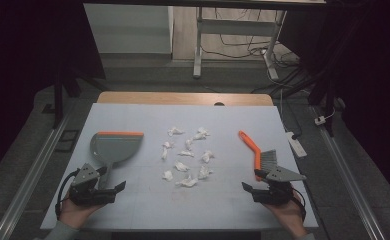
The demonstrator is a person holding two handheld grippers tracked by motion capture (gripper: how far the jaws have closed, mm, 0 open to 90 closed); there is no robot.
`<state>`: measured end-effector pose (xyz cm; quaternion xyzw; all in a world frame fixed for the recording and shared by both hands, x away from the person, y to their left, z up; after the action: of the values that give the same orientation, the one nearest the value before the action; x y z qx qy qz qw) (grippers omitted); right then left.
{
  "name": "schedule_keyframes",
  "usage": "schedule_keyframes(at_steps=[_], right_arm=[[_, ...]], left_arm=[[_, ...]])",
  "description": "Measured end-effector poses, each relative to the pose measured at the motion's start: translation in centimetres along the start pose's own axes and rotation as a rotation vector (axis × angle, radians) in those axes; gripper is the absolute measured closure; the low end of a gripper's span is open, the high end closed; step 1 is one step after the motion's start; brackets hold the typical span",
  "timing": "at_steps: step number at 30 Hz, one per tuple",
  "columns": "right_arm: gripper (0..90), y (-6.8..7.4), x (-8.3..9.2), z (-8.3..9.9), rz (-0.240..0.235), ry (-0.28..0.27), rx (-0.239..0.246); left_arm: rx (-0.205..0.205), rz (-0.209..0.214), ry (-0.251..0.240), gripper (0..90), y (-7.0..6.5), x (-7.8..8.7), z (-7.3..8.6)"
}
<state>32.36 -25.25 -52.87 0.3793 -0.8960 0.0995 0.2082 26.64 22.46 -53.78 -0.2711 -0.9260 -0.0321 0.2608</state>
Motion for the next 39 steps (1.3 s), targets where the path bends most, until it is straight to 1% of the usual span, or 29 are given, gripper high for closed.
schedule_keyframes(at_steps=[8, 13, 18, 22, 25, 26, 28, 30, 34, 36, 39], right_arm=[[31.1, 0.0, 0.0, 0.1, -0.001, 0.015, -0.003], [31.1, 0.0, -0.2, 0.1, 0.002, 0.037, 0.005], [31.2, -0.2, -0.3, 0.0, 0.020, 0.063, 0.011], [31.5, -0.6, -0.2, -0.4, 0.047, 0.084, 0.013], [31.6, -0.8, -0.2, -0.6, 0.053, 0.086, 0.018], [31.8, -1.2, -0.2, -1.1, 0.080, 0.110, 0.013], [32.1, -1.5, -0.2, -1.4, 0.089, 0.121, 0.014], [32.4, -1.9, -0.3, -1.9, 0.108, 0.132, 0.009], [32.4, -2.7, -0.6, -2.7, 0.125, 0.160, -0.007], [32.4, -3.3, -0.9, -3.3, 0.135, 0.173, -0.007], [32.3, -4.5, -1.6, -4.4, 0.158, 0.192, -0.019]], left_arm=[[-0.001, -0.002, 0.002, 14.6, -0.1, 0.0, 0.0], [0.000, -0.002, 0.003, 14.8, -0.1, 0.0, 0.0], [0.000, -0.003, 0.004, 14.8, 0.0, -0.1, 0.0], [0.002, -0.001, 0.005, 14.8, 0.0, -0.1, 0.0], [0.003, -0.001, 0.007, 14.8, 0.0, -0.2, 0.1], [0.001, 0.000, 0.010, 14.8, -0.1, -0.2, 0.1], [0.000, 0.001, 0.012, 14.8, -0.1, -0.3, 0.1], [-0.001, 0.001, 0.012, 14.8, -0.1, -0.3, 0.0], [0.002, -0.001, 0.008, 14.8, -0.1, -0.3, 0.0], [0.004, 0.004, 0.008, 14.8, 0.0, -0.2, -0.1], [0.004, 0.005, 0.007, 14.8, 0.0, -0.3, -0.1]])
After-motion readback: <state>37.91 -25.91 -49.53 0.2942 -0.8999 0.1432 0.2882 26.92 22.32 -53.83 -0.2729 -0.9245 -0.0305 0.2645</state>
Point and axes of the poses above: each handheld gripper's, and its own axes: x roughly backward along the jaws, z roughly out of its underside, y roughly to its left, the point moved 6 cm from there along -x, roughly forward along the jaws, and after that the axes turned 6 degrees about -y, right-handed, at the moved point
